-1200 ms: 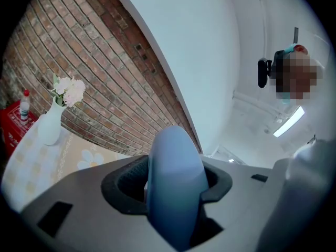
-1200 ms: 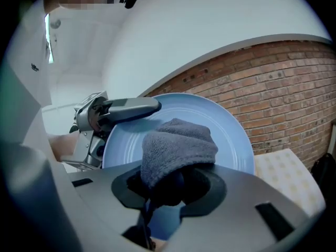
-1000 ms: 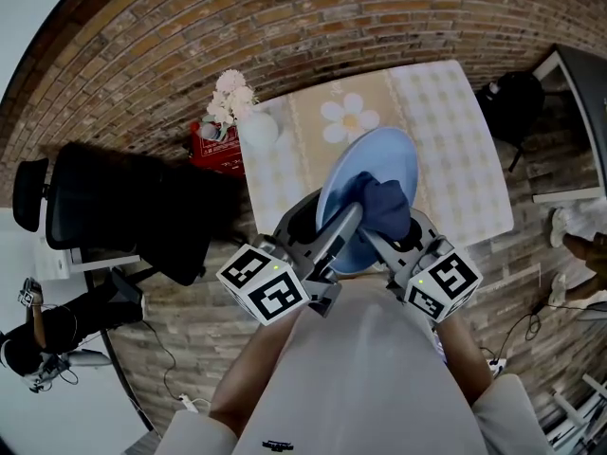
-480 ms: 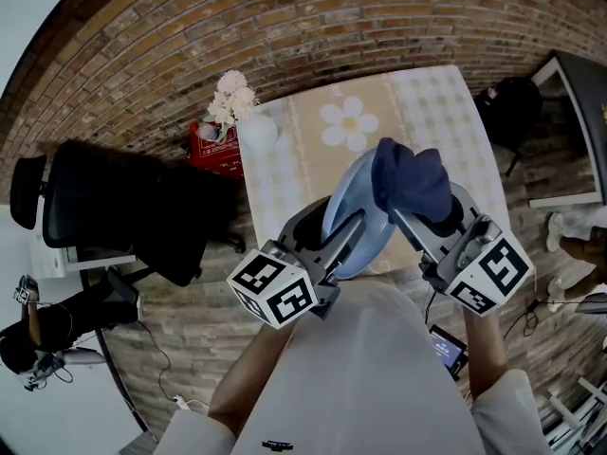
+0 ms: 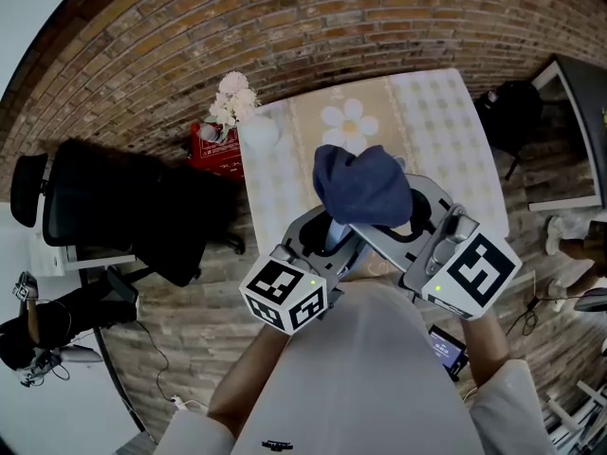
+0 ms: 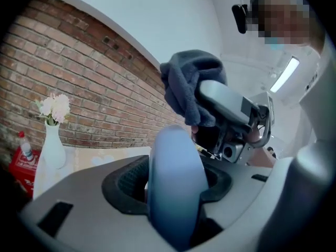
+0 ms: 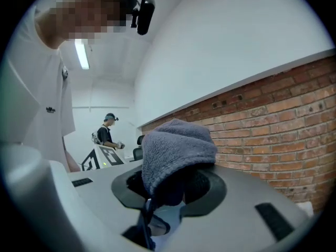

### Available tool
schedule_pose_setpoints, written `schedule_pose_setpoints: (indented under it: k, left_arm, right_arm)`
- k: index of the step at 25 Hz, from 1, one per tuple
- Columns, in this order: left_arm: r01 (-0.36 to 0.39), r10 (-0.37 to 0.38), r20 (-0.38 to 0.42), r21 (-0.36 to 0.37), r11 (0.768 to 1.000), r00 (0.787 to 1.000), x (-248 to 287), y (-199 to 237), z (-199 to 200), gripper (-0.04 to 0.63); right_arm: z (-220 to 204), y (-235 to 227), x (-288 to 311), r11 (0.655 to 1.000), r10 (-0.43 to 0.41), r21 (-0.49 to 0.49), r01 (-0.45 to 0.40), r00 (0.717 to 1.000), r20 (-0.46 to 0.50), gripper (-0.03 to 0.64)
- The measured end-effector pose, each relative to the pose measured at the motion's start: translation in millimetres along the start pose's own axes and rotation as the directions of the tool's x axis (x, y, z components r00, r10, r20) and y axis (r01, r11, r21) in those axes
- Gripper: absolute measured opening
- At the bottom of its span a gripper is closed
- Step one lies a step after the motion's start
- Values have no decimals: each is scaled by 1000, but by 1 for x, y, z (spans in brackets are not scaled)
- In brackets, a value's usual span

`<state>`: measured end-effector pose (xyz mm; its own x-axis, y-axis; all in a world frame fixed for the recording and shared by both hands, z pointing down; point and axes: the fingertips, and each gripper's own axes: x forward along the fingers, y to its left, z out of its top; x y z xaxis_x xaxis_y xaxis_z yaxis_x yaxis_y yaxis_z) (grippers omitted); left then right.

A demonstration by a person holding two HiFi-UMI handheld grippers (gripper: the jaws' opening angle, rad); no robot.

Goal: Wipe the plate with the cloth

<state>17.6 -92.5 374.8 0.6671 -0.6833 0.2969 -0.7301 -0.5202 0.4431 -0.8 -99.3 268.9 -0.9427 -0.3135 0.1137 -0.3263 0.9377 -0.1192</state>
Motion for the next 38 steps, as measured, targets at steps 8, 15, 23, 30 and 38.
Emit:
schedule_pose_setpoints:
  k: [8,15,23,30,38]
  left_arm:
    - [-13,14,-13,69,997,1000,-5,-9,3,218]
    - [-9,12,-33,82,997,999,-16,-11,-1,218]
    - [-9,11,-34,61,998,999,-30,-13,-4,218]
    - [-5,8,-45,62,998,999,-45,-11,-6,218]
    - [-2,2,-9,33,999,1000,-52,-5,3,218]
  right_arm:
    - [-15,-14,4,997,-51,-61,47,997,-60,144]
    - [-27,-38,-3,994,-101,-52,96,990,-99,144]
    - [-43,-68,-12,987,-158,23,161,983,-96,144]
    - [-74,-94,-21,973,-202,85,216,968,-148,144]
    - [-100,-109,-31,955,-249,113,275,947,-205,144]
